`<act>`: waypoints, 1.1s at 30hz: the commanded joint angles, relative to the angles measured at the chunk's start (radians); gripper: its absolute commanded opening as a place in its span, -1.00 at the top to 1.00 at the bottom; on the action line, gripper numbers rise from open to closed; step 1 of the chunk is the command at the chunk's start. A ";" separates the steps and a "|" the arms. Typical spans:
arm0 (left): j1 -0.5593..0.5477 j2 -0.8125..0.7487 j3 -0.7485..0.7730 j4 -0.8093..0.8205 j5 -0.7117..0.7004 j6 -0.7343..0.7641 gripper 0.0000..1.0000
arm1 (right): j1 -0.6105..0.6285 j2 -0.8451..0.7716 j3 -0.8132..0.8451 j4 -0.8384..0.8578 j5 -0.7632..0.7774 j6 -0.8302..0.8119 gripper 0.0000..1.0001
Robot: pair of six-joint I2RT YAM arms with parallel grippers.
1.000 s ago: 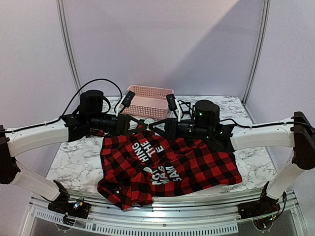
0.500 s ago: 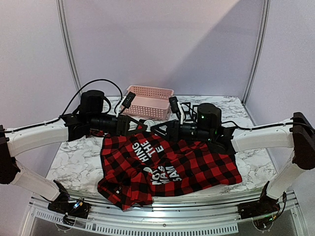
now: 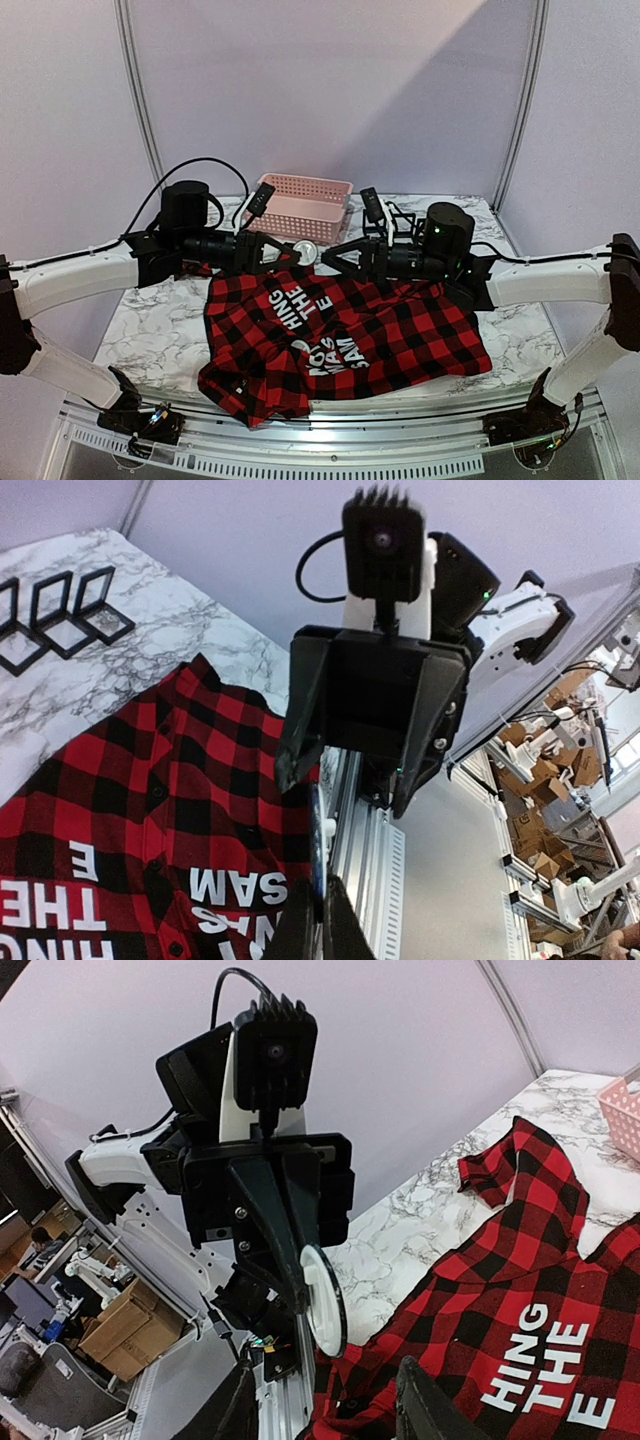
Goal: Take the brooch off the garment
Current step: Close the brooch at the center of the board, then pass from the left arm to the right
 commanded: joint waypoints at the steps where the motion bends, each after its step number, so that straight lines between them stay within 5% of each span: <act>1: -0.007 -0.016 -0.007 0.057 0.067 -0.017 1.00 | -0.011 0.021 0.020 -0.017 -0.065 0.009 0.12; 33: -0.039 0.010 0.016 -0.015 0.045 0.024 1.00 | -0.017 0.081 0.066 0.045 -0.123 0.060 0.65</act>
